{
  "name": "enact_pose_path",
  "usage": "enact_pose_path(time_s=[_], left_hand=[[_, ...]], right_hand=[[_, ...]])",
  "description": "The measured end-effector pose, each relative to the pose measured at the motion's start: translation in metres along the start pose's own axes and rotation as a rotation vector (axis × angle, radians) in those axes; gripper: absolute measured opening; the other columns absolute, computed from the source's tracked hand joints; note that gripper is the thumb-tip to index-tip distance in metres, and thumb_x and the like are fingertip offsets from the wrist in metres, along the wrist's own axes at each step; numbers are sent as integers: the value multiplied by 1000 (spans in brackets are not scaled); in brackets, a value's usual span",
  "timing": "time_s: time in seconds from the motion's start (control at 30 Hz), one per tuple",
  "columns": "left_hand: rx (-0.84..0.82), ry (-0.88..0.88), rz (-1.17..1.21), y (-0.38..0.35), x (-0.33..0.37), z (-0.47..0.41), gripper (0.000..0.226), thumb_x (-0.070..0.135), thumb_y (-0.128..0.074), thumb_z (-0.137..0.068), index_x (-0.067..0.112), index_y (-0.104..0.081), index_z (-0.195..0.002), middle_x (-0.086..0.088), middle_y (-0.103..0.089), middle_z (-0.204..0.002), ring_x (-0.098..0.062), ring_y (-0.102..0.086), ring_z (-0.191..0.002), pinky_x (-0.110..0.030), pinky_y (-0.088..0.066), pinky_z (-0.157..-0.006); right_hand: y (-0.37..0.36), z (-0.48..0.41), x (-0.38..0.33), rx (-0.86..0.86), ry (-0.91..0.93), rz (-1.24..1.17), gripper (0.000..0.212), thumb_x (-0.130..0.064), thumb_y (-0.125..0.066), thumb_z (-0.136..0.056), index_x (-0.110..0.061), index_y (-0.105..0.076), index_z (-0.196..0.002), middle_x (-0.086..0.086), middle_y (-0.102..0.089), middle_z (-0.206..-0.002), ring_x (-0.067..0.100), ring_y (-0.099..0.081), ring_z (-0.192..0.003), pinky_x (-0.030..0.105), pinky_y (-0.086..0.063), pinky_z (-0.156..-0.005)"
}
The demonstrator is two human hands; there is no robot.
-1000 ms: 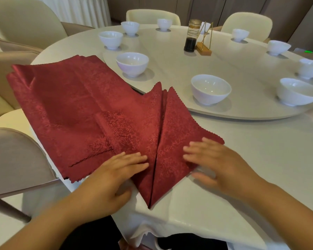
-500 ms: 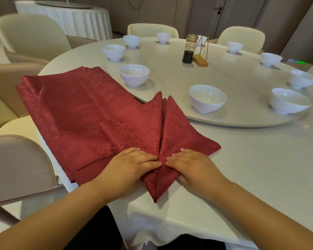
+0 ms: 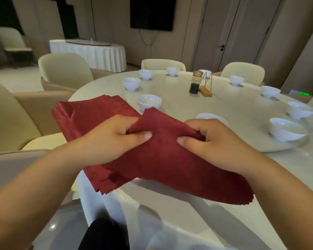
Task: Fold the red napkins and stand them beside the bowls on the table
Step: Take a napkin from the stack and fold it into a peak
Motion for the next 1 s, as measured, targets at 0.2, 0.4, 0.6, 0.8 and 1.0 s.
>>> enact_pose_path(time_s=[0.2, 0.4, 0.6, 0.8, 1.0], left_hand=[[-23, 149, 292, 34, 45, -11, 13, 13, -71, -60, 26, -73, -57, 2, -69, -61, -7, -65, -51, -15, -47, -43], [-153, 374, 401, 2, -6, -32, 10, 16, -66, -64, 15, -74, -58, -4, -70, -63, -12, -66, -52, -22, -53, -48], [-250, 641, 434, -52, -109, -48, 17, 10, -53, -89, 10, -68, -81, -3, -71, -71, -13, -68, -61, -25, -56, -66], [-293, 756, 345, -75, -168, -77, 10, 12, -55, -91, 10, -65, -87, 0, -70, -70, -11, -66, -61, -23, -55, -64], [-260, 806, 308, -81, -197, -115, 12, 16, -56, -91, 11, -64, -82, 1, -68, -60, -10, -65, -52, -22, -55, -54]], right_hand=[[34, -6, -35, -10, -54, -327, 18, -27, -64, -72, -10, -66, -77, -2, -63, -64, 8, -58, -54, 18, -47, -50], [9, -20, 17, -50, -240, -442, 17, -10, -56, -87, -15, -63, -73, -2, -64, -59, 7, -58, -48, 16, -48, -48], [-48, -31, 119, -167, -500, -333, 11, -13, -55, -89, -8, -63, -82, 4, -62, -71, 12, -56, -58, 23, -47, -60], [-61, -51, 177, -80, -589, -215, 20, -14, -59, -86, -16, -56, -66, -2, -55, -61, 4, -50, -48, 12, -40, -46], [-49, -83, 210, 58, -575, -78, 24, -14, -60, -84, -19, -52, -62, -3, -52, -62, 12, -49, -59, 22, -39, -58]])
Point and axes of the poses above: each hand's wrist, its own z-axis away from the middle knuckle, its own y-axis out of the back of the hand, x = y × z, the point moved 9 cm from there along -z, towards the middle knuckle
